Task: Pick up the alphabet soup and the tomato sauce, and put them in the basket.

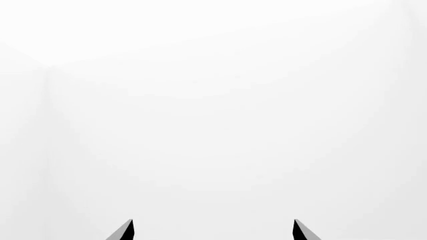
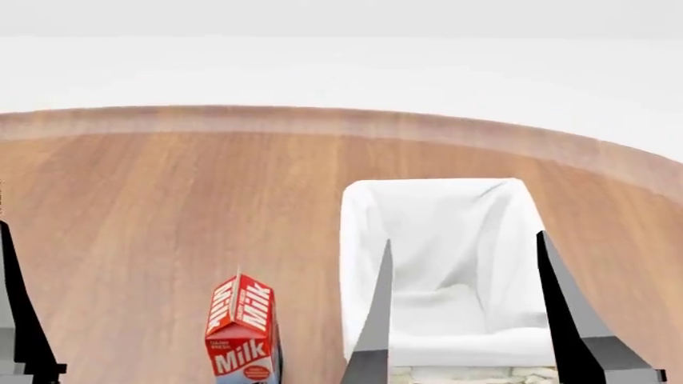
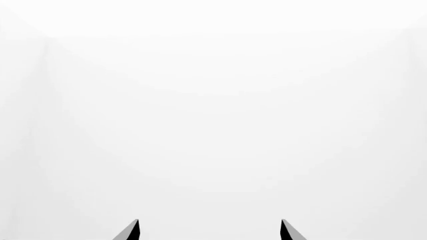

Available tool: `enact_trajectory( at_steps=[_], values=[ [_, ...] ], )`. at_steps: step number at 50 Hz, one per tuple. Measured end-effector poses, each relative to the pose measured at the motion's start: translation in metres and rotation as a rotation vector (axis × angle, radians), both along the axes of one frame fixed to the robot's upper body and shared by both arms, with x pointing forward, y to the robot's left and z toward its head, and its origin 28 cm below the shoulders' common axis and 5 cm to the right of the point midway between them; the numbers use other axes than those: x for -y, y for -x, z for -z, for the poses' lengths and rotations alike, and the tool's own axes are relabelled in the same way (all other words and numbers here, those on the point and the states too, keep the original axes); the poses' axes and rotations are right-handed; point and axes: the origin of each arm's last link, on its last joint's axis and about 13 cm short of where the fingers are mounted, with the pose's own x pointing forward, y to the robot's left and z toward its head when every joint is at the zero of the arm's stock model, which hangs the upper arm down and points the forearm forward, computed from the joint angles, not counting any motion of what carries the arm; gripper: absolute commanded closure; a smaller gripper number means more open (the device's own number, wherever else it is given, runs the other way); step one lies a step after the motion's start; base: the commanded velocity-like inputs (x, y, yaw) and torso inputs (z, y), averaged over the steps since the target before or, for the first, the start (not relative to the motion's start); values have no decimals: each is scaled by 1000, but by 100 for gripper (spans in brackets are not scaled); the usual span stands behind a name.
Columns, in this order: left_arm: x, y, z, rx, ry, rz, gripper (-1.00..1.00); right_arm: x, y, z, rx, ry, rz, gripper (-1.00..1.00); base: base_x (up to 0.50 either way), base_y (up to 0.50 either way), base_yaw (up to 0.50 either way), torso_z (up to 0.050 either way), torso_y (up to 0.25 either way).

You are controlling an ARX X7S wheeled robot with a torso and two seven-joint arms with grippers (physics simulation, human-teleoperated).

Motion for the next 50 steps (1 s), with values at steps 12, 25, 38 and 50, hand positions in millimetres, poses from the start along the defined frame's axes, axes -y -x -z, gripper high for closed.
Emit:
enact_trajectory(
  at_steps=[12, 25, 38, 50],
  values=[
    [0, 0, 1, -2, 1, 1, -100, 0, 0, 1, -7, 0, -2, -100, 98, 0, 0, 0, 0],
    [1, -1, 0, -3, 0, 1, -100, 2, 1, -21, -68, -35, -46, -100, 0, 0, 0, 0, 1],
    [4, -2, -5, 0, -12, 6, -100, 8, -2, -51, -380, -59, -113, -100, 0, 0, 0, 0, 0],
    [6, -3, -9, 4, -18, 11, -100, 8, 17, -55, -629, 47, -130, -100, 0, 0, 0, 0, 0]
  ],
)
